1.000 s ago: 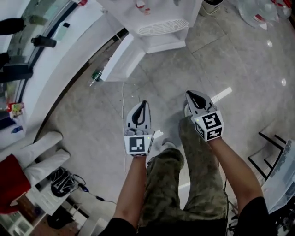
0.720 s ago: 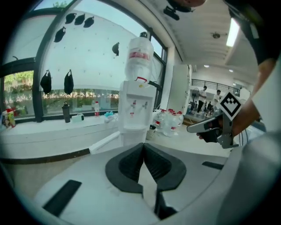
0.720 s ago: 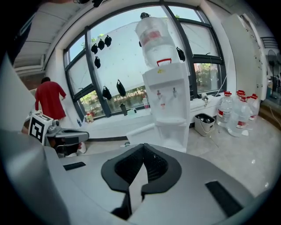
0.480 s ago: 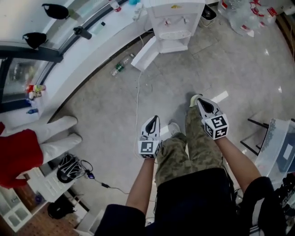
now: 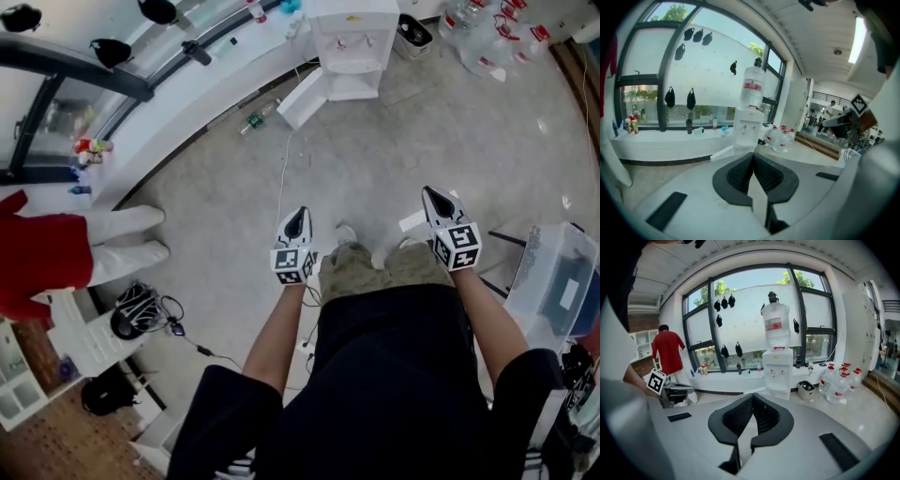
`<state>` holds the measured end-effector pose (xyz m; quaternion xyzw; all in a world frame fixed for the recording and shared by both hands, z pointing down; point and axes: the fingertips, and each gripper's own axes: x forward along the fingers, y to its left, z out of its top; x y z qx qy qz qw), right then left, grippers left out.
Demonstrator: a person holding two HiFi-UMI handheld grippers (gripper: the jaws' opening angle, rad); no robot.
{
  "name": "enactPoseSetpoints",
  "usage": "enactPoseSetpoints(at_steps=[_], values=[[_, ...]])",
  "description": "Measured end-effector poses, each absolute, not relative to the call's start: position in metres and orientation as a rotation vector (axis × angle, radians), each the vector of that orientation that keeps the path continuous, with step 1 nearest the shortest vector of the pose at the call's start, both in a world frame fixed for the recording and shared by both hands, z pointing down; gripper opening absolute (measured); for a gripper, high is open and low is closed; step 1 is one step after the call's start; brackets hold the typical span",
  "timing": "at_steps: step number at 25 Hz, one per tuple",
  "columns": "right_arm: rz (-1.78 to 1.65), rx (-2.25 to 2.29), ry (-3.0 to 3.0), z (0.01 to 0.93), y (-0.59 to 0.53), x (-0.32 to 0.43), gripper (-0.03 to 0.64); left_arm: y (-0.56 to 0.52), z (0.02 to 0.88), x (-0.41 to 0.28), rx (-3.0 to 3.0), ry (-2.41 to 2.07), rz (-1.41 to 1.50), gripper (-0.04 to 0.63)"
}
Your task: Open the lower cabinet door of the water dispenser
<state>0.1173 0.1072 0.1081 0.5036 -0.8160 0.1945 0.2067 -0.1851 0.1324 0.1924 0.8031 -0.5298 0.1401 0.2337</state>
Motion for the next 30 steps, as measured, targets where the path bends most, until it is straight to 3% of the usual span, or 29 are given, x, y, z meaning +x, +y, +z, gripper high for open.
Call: enactPoseSetpoints(at_steps=[7,14,20,30], values=[[0.512,1.474,-2.362,0.060,0.129,0.166,-0.002,0.143,0.078,-0.134,2.273,-1.662,0.268,0.005],[0.423,1.567,-2.406,-0.019,0.157,0.230,-0.002,0.180,-0.002,-0.040,2.372,-1.725,0.136,0.005],[0.288,1.640,-2.448,-0.058,0.194,0.285,-0.002,0.198,-0.029,0.031,2.396,-1.661,0.076,0.005],[0.301,1.820,-2.390,-0.064,0.229,0.352,-0.002,0.219,-0.057,0.088,2.515,-1.622,0.128,0.005]])
